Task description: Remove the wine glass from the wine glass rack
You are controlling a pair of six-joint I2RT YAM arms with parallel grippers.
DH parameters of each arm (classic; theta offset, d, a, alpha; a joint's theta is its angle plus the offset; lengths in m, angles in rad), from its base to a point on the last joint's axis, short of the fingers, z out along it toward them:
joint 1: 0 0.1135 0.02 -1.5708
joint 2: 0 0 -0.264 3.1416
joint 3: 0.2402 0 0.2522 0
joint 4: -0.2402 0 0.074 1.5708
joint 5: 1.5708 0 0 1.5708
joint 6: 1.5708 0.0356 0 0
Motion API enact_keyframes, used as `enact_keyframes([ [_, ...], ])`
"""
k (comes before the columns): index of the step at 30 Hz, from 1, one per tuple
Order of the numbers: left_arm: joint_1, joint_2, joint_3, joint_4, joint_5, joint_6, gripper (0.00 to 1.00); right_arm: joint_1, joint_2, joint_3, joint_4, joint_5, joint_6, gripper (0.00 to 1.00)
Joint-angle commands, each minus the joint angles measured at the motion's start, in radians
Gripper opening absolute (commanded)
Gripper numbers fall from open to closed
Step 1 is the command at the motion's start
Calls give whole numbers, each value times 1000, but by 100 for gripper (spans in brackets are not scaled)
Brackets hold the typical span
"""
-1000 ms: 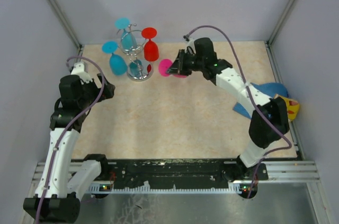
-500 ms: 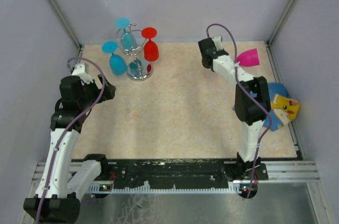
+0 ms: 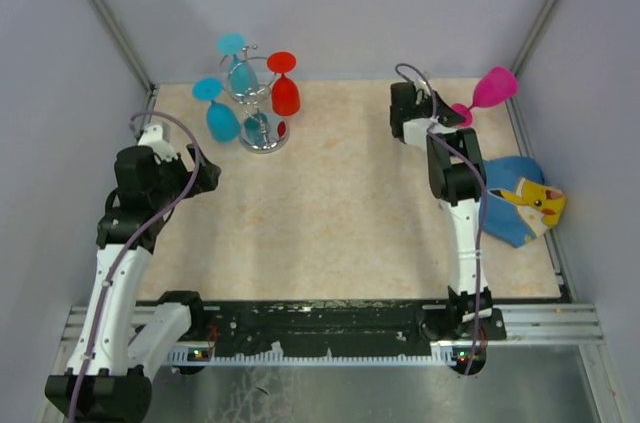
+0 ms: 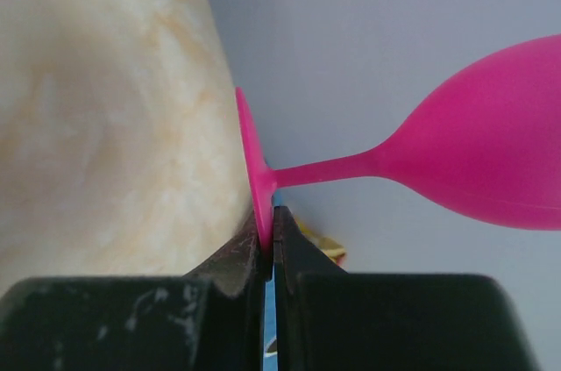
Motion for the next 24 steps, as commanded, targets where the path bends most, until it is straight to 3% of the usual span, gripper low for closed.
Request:
enact_keyframes([
  [1, -7, 0, 7, 2, 21, 10, 100, -27, 71, -63, 1159, 159, -878, 0],
  [3, -8, -1, 4, 5, 23, 9, 100, -38, 187, 33, 1573, 172, -1277, 0],
  [5, -7, -3, 0, 8, 27, 9, 100, -49, 256, 103, 1692, 211, -1414, 0],
  [24, -7, -14, -15, 13, 18, 16, 100, -42, 291, 37, 1605, 239, -1359, 0],
])
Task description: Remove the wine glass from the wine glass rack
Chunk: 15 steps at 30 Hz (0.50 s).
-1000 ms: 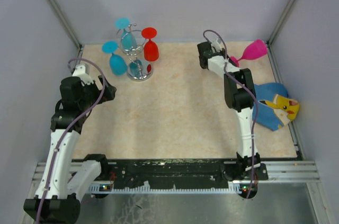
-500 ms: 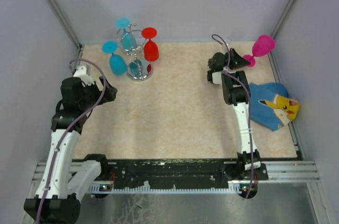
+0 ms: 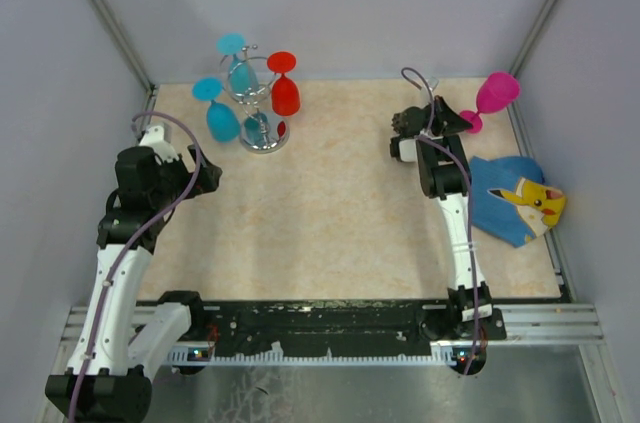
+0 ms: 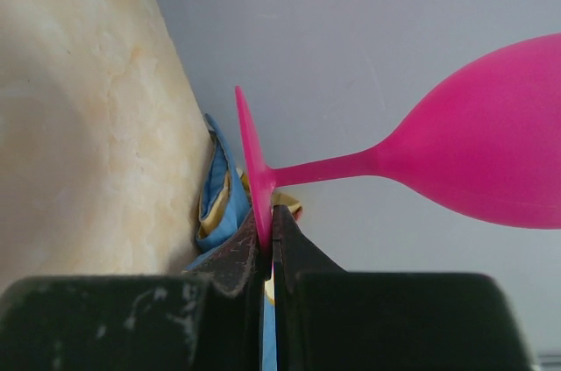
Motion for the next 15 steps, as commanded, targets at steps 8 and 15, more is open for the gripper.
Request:
enact_keyframes([
  [8, -7, -13, -11, 12, 3, 13, 100, 20, -20, -49, -237, -36, 251, 0],
  [15, -7, -3, -18, 18, 10, 9, 100, 29, -125, 25, -1314, -186, 1134, 0],
])
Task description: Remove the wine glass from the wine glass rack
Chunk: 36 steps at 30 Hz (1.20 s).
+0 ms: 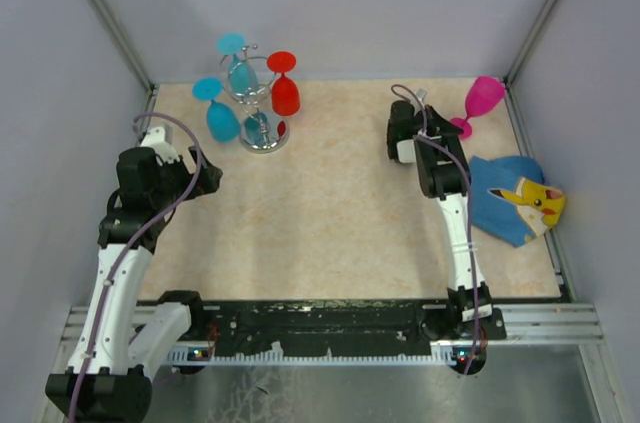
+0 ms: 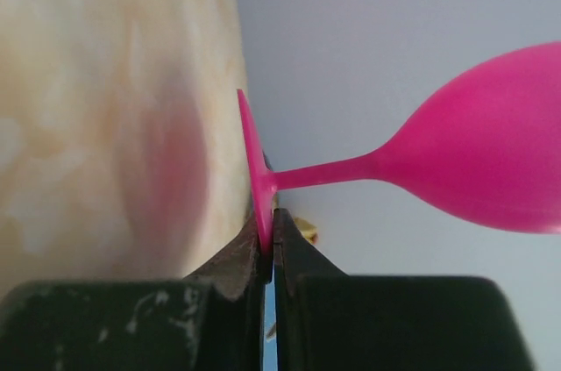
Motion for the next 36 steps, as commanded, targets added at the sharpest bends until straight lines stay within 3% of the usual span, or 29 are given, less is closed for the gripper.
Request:
enact_keyframes([
  [1, -7, -3, -9, 18, 7, 9, 100, 3, -117, 210, -1192, -242, 1002, 0],
  [2, -7, -3, -10, 19, 5, 8, 100, -12, -98, 339, -1466, -350, 1205, 0],
  [4, -7, -2, -10, 24, 9, 6, 100, -31, -62, 447, -1619, -377, 1316, 0],
  [7, -8, 1, -4, 16, 15, 1, 100, -30, -68, 358, -1478, -330, 1219, 0],
  [32, -7, 26, 5, 14, 28, 6, 100, -32, -54, 340, -1552, -454, 1204, 0],
  [36, -9, 42, 10, 13, 28, 7, 100, -32, -55, 343, -1563, -466, 1202, 5],
])
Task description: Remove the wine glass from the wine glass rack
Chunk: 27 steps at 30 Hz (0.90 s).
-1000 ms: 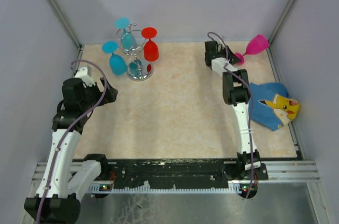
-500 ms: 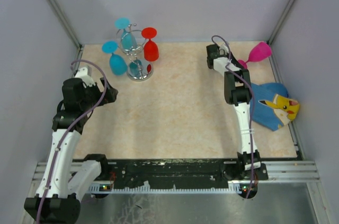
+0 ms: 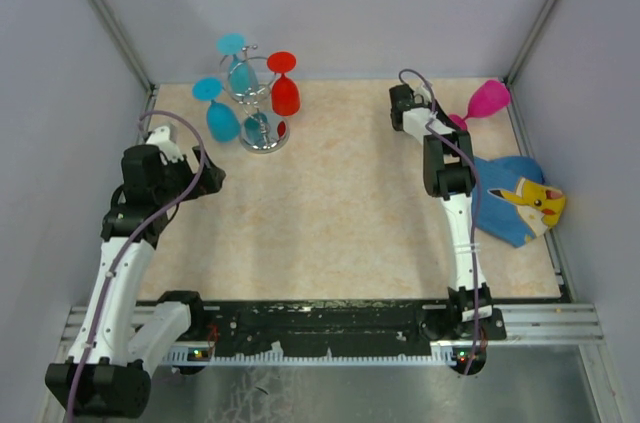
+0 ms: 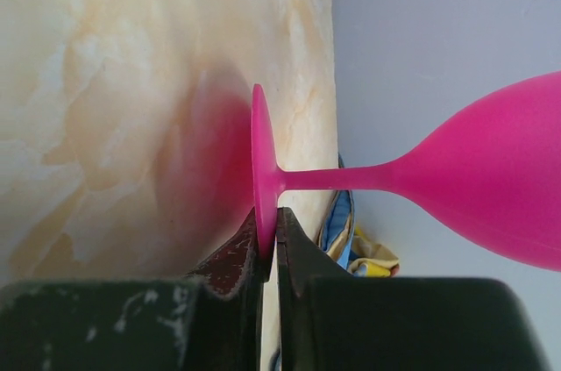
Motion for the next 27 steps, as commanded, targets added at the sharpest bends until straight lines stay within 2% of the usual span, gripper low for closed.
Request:
enact_keyframes([
  [1, -5, 12, 15, 13, 15, 8, 100, -4, 7, -16, -81, -173, 16, 6],
  [7, -5, 22, 14, 16, 22, 3, 100, -4, 5, -13, -95, -195, 15, 12],
  [13, -5, 28, 12, 22, 28, 1, 100, -2, -7, -14, -113, -242, 26, 25],
  [27, -6, 9, 14, 13, 20, 5, 100, 93, 28, 65, -144, -325, 21, 45],
])
